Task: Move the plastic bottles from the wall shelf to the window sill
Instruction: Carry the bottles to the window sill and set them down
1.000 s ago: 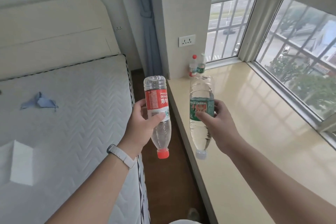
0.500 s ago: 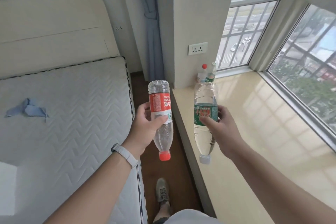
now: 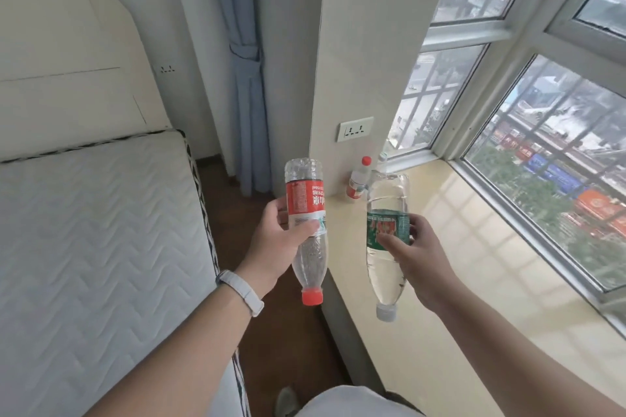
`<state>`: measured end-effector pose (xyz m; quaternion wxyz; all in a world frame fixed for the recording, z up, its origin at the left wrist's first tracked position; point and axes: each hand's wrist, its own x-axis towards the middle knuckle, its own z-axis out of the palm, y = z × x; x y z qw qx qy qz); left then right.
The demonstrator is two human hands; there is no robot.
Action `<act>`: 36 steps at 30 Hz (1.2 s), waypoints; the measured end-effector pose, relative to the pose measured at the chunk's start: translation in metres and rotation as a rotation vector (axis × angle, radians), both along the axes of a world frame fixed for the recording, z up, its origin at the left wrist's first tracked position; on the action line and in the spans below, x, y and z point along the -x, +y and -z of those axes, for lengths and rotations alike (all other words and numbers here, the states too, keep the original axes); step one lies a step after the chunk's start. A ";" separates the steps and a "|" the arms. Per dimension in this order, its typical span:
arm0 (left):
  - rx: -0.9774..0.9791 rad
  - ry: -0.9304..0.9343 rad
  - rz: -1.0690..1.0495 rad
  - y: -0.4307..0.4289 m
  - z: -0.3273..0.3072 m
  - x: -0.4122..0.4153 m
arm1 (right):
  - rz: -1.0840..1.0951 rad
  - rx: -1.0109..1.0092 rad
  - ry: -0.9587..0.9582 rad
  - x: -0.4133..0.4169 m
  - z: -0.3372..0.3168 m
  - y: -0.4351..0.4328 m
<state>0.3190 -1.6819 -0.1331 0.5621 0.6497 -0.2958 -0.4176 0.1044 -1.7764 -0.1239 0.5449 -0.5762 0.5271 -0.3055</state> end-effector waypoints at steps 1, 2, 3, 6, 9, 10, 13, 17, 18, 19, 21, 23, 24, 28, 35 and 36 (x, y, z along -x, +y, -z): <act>-0.001 0.008 0.009 -0.005 0.002 -0.005 | 0.015 -0.004 0.009 -0.003 0.002 -0.004; -0.004 0.014 0.022 -0.011 0.003 -0.010 | 0.032 -0.006 0.018 -0.005 0.004 -0.009; -0.010 0.019 0.039 -0.017 0.004 -0.014 | 0.049 -0.007 0.028 -0.007 0.006 -0.015; -0.031 0.030 0.071 -0.037 0.009 -0.022 | 0.092 -0.016 0.024 -0.011 0.012 -0.029; -0.065 0.038 0.103 -0.062 0.020 -0.025 | 0.139 -0.045 0.027 -0.013 0.021 -0.047; -0.085 0.037 0.121 -0.070 0.024 -0.025 | 0.153 -0.056 0.026 -0.013 0.024 -0.054; -0.137 0.037 0.166 -0.097 0.036 -0.027 | 0.204 -0.085 0.007 -0.013 0.037 -0.077; -0.201 0.026 0.207 -0.144 0.050 -0.030 | 0.255 -0.145 -0.004 -0.013 0.060 -0.114; -0.222 0.022 0.223 -0.156 0.054 -0.029 | 0.271 -0.164 -0.012 -0.012 0.066 -0.124; -0.242 0.020 0.243 -0.169 0.058 -0.028 | 0.285 -0.179 -0.018 -0.012 0.072 -0.134; -0.293 0.014 0.290 -0.194 0.069 -0.023 | 0.313 -0.208 -0.017 -0.009 0.086 -0.153; -0.338 0.006 0.327 -0.218 0.079 -0.016 | 0.342 -0.240 -0.007 -0.006 0.100 -0.172; -0.355 0.003 0.341 -0.231 0.083 -0.011 | 0.355 -0.254 -0.001 -0.003 0.107 -0.181; -0.430 0.010 0.410 -0.278 0.103 0.011 | 0.391 -0.318 0.034 0.010 0.131 -0.214; -0.537 0.012 0.447 -0.328 0.149 0.031 | 0.377 -0.393 0.123 0.022 0.172 -0.252; -0.552 0.012 0.451 -0.332 0.157 0.032 | 0.369 -0.407 0.137 0.022 0.182 -0.254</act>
